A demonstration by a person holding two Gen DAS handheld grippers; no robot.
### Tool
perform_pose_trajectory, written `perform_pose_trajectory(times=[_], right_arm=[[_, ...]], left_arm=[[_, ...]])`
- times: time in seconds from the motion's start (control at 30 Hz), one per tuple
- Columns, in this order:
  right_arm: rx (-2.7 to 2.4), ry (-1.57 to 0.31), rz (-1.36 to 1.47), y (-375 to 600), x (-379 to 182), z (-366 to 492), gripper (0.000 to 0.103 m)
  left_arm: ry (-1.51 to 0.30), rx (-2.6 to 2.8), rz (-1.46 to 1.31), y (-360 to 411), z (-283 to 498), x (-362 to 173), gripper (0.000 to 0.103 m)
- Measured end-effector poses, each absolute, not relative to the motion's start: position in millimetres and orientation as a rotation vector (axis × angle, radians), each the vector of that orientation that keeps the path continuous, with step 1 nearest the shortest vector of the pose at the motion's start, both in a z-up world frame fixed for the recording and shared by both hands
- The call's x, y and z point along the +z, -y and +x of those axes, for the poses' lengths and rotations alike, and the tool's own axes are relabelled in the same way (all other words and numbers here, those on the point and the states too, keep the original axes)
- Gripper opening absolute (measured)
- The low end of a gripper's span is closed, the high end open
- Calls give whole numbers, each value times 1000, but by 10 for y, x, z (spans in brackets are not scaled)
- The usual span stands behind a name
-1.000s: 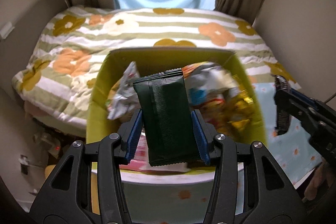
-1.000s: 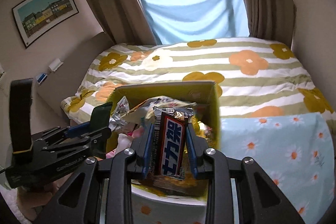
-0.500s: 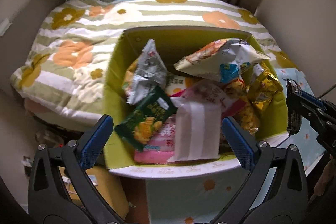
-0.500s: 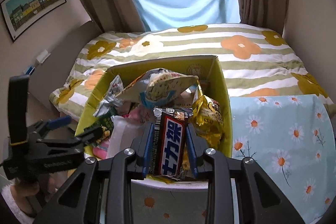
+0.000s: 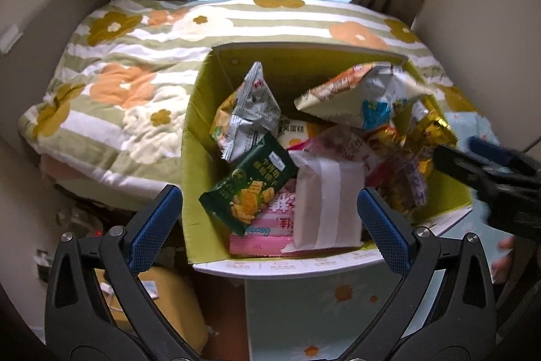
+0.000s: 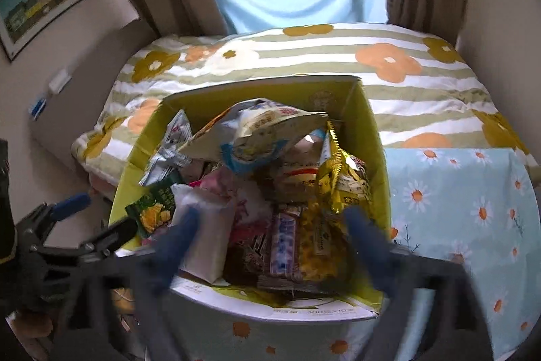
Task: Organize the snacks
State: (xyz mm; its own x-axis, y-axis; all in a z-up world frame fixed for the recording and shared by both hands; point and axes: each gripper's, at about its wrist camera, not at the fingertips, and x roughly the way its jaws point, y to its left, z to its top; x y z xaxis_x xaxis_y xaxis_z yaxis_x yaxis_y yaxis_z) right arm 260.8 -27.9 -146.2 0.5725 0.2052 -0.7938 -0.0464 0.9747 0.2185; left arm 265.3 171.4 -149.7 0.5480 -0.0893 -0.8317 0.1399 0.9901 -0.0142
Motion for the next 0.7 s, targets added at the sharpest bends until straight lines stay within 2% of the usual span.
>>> perform_pose_trajectory(times=[0.3, 0.5, 0.7], right_arm=[[55, -933, 218, 540, -1381, 2405, 102], [58, -852, 184, 709, -1079, 2176, 102], [6, -746, 93, 1145, -588, 1692, 102]], left_arm=[[-971, -139, 69, -1640, 2534, -1443, 103], [-884, -136, 82, -1437, 2293, -1096, 103], [-751, -146, 53, -1036, 1825, -503, 103]])
